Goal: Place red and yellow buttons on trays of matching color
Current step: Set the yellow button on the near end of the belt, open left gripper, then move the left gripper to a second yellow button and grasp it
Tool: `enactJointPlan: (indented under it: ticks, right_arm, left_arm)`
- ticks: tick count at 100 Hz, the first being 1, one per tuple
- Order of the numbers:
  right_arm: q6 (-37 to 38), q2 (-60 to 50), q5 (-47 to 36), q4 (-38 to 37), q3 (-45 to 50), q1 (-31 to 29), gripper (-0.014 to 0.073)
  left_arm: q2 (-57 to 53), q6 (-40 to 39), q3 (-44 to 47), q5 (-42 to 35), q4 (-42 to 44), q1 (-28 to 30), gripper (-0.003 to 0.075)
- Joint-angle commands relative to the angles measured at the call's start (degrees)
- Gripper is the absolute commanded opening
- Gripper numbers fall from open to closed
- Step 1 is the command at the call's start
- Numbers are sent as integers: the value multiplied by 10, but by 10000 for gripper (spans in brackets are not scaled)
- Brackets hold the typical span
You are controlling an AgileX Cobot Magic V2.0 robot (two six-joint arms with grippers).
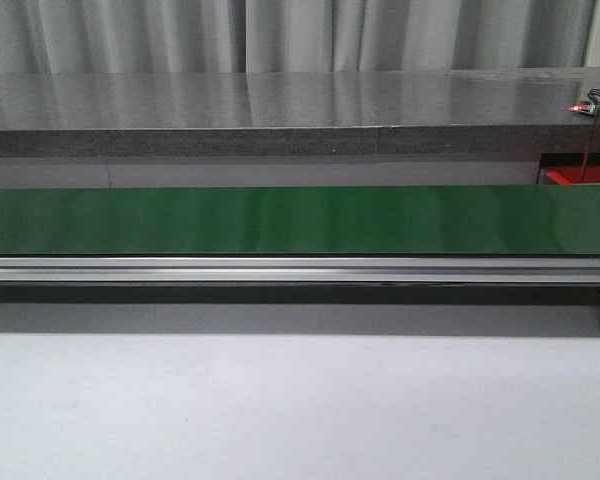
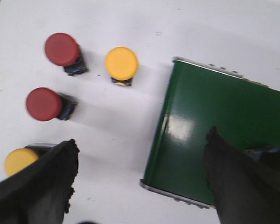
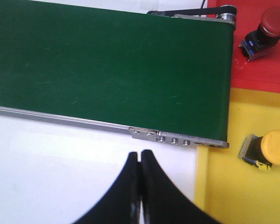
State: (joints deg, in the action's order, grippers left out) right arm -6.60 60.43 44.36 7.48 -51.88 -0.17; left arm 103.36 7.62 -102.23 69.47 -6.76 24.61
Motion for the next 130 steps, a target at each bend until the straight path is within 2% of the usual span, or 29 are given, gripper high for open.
enactJointPlan:
  ticks: [1,23,46,80,105,130]
  right_arm:
    - [-4,-12,-31,1,-15,-1,-72]
    - [-4,-12,-31,1,-15,-1,-72]
    - [-4,-12,-31,1,-15,-1,-72]
    - [-4,-12,-31,1,-15,-1,-72]
    - [-4,-12,-32,1,-15,-1,-72]
    - [-4,-12,-31,1,-15,-1,-72]
  left_arm:
    - [-31,12,-19,-8,-1,32,547]
    - [-31,24,-5,-3,-1,107,547]
    - [-30,53,72,-55,-1,150,547]
    - [8,79,97,-74,-28,154,547]
    - [49,114,97,-90,-25,154,547]
    - [74,116,97,-122,1,154,547]
